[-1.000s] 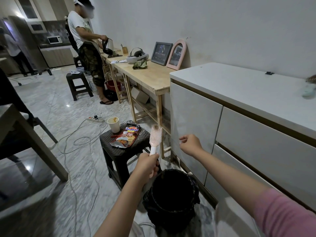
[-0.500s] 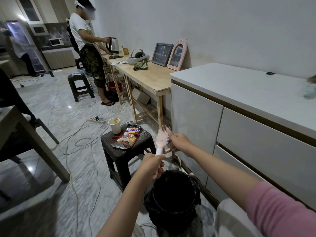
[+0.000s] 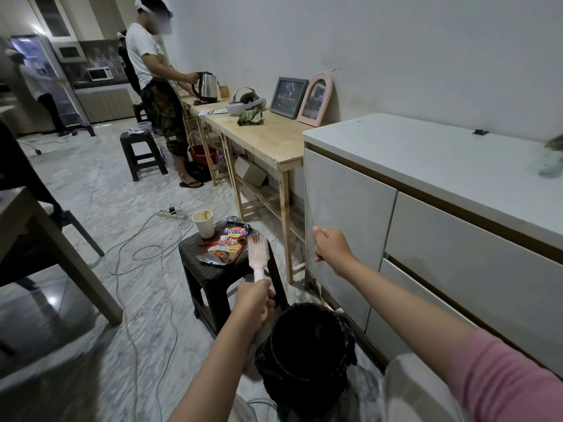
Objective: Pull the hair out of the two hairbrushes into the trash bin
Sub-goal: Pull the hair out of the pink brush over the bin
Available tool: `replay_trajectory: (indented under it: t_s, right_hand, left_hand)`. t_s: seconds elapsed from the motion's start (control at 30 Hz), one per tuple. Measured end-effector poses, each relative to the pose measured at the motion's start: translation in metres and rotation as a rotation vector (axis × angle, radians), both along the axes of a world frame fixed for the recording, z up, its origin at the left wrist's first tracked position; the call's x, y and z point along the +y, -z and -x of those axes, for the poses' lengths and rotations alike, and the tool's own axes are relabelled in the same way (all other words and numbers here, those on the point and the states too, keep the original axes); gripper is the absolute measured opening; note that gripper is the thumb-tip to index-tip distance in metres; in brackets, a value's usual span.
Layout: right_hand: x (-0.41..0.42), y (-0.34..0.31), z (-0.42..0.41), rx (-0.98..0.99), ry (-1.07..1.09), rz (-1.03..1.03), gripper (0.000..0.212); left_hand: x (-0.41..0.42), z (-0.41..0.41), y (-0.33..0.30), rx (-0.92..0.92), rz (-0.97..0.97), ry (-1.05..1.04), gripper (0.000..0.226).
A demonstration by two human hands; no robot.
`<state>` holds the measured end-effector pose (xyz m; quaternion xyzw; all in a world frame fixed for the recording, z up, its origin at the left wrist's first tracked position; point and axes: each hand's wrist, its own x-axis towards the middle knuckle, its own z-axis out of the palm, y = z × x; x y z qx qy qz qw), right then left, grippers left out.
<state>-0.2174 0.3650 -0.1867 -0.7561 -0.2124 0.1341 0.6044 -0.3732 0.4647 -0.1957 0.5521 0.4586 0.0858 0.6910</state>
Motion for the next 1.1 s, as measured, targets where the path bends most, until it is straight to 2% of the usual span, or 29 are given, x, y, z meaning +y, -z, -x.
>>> replay_trajectory:
  t_s: [0.13,0.27,0.33,0.47,0.57,0.63,0.73,0.83,1.1]
  right_hand:
    - [-0.005,0.003,-0.002,-0.049,0.024,0.0,0.048]
    - [-0.01,0.006,0.001,-0.091,-0.037,0.08,0.047]
    - [-0.013,0.007,0.002,-0.102,-0.095,0.2,0.044]
    - [-0.016,0.012,0.003,-0.082,-0.236,0.568,0.044]
    - [-0.017,0.015,0.003,-0.103,-0.214,0.84,0.042]
    - [-0.018,0.016,0.003,-0.126,-0.195,0.893,0.044]
    - [-0.02,0.013,0.005,-0.181,-0.157,0.835,0.029]
    - [-0.021,0.01,0.005,-0.221,-0.095,0.67,0.017]
    - [-0.009,-0.007,0.012,-0.185,-0.064,0.273,0.052]
  left_hand:
    - [0.007,0.004,0.004,-0.012,0.0,-0.106,0.013]
    - [0.008,0.008,0.002,-0.023,-0.019,-0.122,0.02]
    - [0.008,0.008,0.004,-0.014,-0.023,-0.121,0.015]
    - [0.009,0.005,0.008,0.001,-0.011,-0.095,0.013]
    - [0.005,0.003,0.007,0.006,-0.004,-0.067,0.012]
    - [0.002,0.003,0.005,0.002,0.003,-0.033,0.008]
    - [-0.002,0.003,0.005,0.017,0.008,0.019,0.01]
    - [-0.006,0.004,0.004,0.023,0.001,0.084,0.012]
    - [-0.025,0.007,0.003,0.052,-0.141,0.313,0.012]
